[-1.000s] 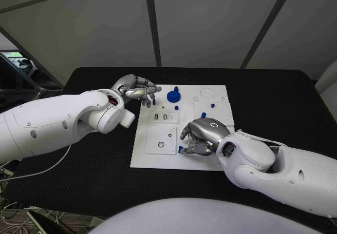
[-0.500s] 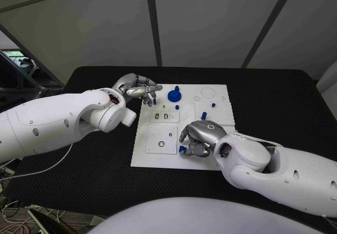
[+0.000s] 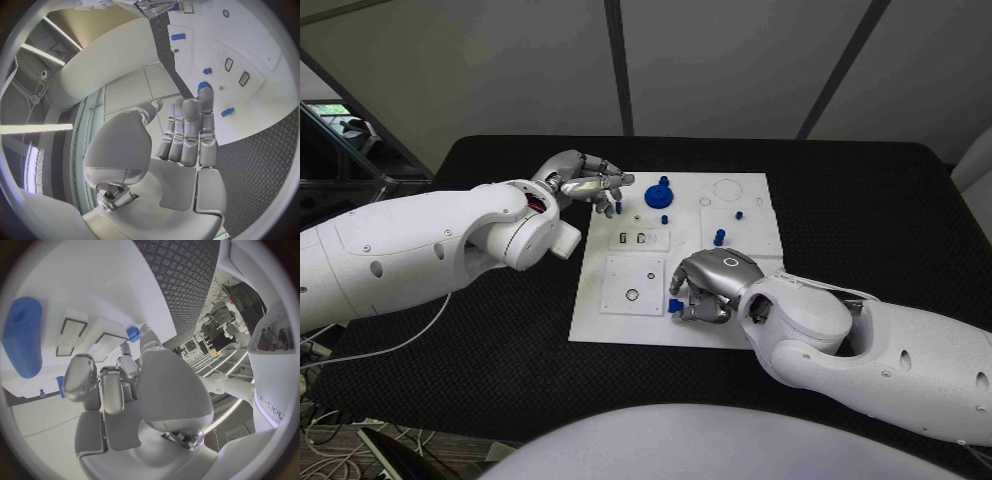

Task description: Assemble the parts on the task board

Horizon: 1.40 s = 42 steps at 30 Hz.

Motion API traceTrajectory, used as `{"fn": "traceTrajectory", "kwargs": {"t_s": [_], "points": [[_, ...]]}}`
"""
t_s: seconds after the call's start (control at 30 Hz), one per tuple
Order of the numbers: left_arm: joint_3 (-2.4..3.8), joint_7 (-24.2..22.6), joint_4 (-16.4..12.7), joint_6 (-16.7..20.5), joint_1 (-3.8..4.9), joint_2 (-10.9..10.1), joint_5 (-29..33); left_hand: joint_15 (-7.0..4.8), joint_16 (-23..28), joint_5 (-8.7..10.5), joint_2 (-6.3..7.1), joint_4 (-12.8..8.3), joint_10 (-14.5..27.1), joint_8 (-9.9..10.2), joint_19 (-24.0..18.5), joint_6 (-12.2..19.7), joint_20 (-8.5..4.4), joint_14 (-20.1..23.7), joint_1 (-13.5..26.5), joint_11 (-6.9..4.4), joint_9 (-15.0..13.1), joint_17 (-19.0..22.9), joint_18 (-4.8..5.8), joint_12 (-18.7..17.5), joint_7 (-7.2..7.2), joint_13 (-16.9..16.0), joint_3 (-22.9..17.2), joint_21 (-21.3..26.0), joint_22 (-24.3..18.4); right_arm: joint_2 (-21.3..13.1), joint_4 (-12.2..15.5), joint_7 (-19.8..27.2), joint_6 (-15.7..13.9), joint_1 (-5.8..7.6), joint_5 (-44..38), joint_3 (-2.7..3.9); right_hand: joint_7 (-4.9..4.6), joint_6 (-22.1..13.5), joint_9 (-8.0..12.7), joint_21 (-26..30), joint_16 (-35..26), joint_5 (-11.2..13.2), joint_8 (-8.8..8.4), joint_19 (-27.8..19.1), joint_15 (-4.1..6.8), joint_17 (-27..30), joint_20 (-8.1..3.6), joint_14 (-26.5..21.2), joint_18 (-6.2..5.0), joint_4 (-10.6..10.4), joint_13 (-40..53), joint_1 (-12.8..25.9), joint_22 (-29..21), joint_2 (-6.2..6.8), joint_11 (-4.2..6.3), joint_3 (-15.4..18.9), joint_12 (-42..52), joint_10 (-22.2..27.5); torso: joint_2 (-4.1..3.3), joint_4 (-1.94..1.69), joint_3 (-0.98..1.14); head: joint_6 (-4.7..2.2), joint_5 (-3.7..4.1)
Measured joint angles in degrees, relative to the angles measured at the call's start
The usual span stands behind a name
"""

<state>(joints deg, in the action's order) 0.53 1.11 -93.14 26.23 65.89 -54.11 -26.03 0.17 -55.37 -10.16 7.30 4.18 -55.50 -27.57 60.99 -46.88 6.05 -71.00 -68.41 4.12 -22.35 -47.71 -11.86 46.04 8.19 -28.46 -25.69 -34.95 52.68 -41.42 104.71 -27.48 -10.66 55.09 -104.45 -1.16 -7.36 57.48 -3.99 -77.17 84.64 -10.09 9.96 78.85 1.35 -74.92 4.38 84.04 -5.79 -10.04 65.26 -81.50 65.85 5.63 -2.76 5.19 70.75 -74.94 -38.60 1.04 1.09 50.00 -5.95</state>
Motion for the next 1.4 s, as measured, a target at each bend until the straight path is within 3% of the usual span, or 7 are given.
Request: {"fn": "traceTrajectory", "kwargs": {"t_s": [0.4,0.47,0.53,0.6,0.77,0.83,1.4], "points": [[0.00,0.02,0.13,-0.21,-0.03,0.10,0.05,0.16,0.00,0.00,0.23,0.00,0.00,0.22,0.00,0.00,0.00,0.16,-0.23,0.00,0.11,0.15,0.05,0.00,0.00,0.10,0.00,0.00,-0.07,0.37,-0.09,-0.24,1.47,-0.01,-0.99,-0.01,-0.01,0.42,-0.05,0.00,0.00,0.61,0.00,0.00,0.00,0.00,0.00,0.00,0.00,0.93,0.09,-0.54,0.05,-0.53,0.00,0.62,0.00,0.00,0.02,0.02,-0.02,0.01,0.03],[0.00,0.04,0.15,-0.26,-0.03,0.15,0.06,0.16,0.00,0.00,0.23,0.00,0.00,0.22,0.00,0.00,0.00,0.16,-0.23,0.00,0.10,0.15,3.91,0.00,0.00,0.10,0.00,0.00,-0.07,0.48,-0.16,-0.27,1.65,-0.01,-1.26,-0.01,0.20,0.63,-0.05,0.00,0.00,0.61,0.00,0.00,0.00,0.01,0.00,0.00,0.00,1.40,0.14,-0.97,0.14,-0.96,0.00,0.67,0.00,0.00,0.02,0.02,-0.02,0.01,0.05],[0.00,0.06,0.17,-0.31,-0.04,0.20,0.06,0.16,0.00,0.00,0.21,0.00,0.00,0.22,0.00,0.00,0.00,0.16,-0.24,0.00,0.19,0.15,3.82,0.00,0.00,0.18,0.00,0.00,-0.14,0.65,-0.21,-0.30,1.83,-0.01,-1.67,-0.01,0.25,0.68,-0.13,0.00,0.00,0.61,0.28,0.00,0.00,0.01,0.00,0.00,0.00,1.57,0.30,-1.07,0.28,-1.07,0.01,0.82,0.18,-0.01,0.01,0.02,-0.03,0.01,0.05],[0.00,0.09,0.21,-0.35,-0.04,0.23,0.07,0.16,0.00,0.00,-0.10,0.00,0.00,0.22,0.00,0.00,0.00,0.16,-0.55,0.00,0.22,0.24,-0.11,0.00,0.00,0.23,0.00,0.00,-0.14,0.80,-0.28,-0.31,2.00,-0.01,-2.14,-0.01,0.31,1.13,-0.13,-0.25,0.00,0.62,0.30,0.00,0.00,0.01,0.00,0.00,0.00,2.16,0.53,-1.56,0.49,-1.55,0.21,0.87,0.40,-0.20,0.00,0.02,-0.03,0.01,0.06],[0.00,0.17,0.25,-0.40,-0.04,0.27,0.09,0.16,-0.01,0.00,-0.15,0.00,0.00,0.22,0.13,0.00,0.13,0.16,-0.60,0.00,0.40,0.31,-0.01,0.00,0.00,0.37,0.00,0.44,-0.23,1.03,-0.32,-0.31,2.15,-0.01,-3.23,-0.07,0.36,1.55,-0.12,-0.25,0.00,-1.14,0.64,0.12,0.22,0.01,-0.12,-0.20,0.61,2.82,0.95,-2.44,0.80,-2.44,0.41,0.82,0.50,-0.41,-0.01,0.02,-0.03,0.01,0.06],[0.00,0.21,0.28,-0.42,-0.05,0.29,0.09,0.16,-0.01,0.00,-0.46,0.00,0.00,0.22,0.22,0.00,0.22,0.16,-0.92,0.00,0.47,0.31,3.03,0.00,0.00,0.43,0.00,0.44,-0.29,1.05,-0.34,-0.28,2.16,-0.01,-3.61,-0.09,0.45,2.01,-0.20,-0.54,0.00,-1.59,0.68,0.20,0.42,0.01,-0.20,0.00,0.95,3.14,1.16,-3.11,1.00,-3.11,0.54,0.50,0.67,-0.53,-0.01,0.02,-0.03,0.01,0.04],[0.00,0.62,0.44,-0.61,-0.09,0.36,0.11,0.16,0.33,-0.24,-0.68,-0.16,0.20,0.22,0.22,0.00,0.22,0.16,-2.04,-0.20,1.04,0.77,0.33,0.00,0.00,0.99,-0.17,0.66,-0.51,1.04,-0.21,0.55,1.78,-0.03,-5.06,-0.10,1.44,5.17,-0.15,-1.16,0.44,-0.87,1.95,0.94,1.13,0.01,-0.94,-0.11,0.94,5.75,2.34,-5.30,2.42,-5.29,1.14,-4.07,1.11,-1.14,-0.01,0.02,-0.01,0.01,-0.07]]}}
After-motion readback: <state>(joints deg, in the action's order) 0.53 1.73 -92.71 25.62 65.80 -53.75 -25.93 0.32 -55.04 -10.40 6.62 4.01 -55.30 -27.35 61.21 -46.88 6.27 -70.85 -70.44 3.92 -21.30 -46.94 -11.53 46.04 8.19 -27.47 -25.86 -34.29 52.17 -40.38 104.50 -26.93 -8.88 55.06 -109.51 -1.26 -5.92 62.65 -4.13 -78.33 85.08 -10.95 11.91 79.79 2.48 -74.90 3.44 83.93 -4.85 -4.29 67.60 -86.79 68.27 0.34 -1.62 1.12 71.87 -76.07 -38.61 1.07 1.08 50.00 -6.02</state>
